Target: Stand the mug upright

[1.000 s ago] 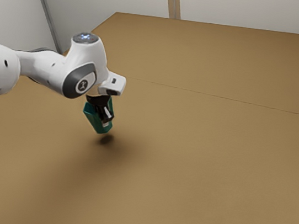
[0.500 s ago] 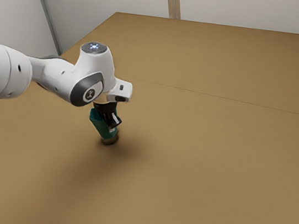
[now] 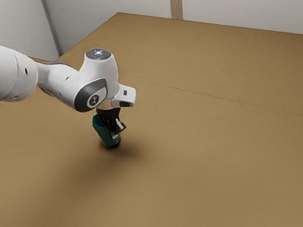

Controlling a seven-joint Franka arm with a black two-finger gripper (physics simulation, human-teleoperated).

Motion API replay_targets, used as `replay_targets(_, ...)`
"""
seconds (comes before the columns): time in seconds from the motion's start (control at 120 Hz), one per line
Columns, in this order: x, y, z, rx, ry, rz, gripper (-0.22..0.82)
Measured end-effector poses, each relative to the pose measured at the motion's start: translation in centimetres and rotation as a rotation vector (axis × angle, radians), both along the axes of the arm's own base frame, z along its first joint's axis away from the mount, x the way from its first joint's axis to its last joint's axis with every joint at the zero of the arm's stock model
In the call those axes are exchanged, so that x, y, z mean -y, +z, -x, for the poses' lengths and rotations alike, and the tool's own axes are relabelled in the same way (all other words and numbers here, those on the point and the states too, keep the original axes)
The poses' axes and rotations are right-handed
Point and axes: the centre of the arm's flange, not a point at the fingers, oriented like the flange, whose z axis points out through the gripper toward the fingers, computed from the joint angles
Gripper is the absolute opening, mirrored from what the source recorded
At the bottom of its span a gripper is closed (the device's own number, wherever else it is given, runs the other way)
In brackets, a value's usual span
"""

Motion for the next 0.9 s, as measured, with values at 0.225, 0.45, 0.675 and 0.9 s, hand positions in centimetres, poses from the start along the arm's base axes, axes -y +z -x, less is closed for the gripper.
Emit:
replay_targets(0.225, 0.0, 0.0, -0.1, 0.004, 0.012, 0.004, -0.02)
replay_targets(0.45, 0.0, 0.1, -0.1, 0.009, 0.018, 0.005, 0.16)
replay_targets(0.675, 0.2, 1.0, -0.4, 0.024, 0.016, 0.006, 0.31)
replay_targets(0.9, 0.5, 3.1, -0.5, 0.057, 0.014, 0.011, 0.39)
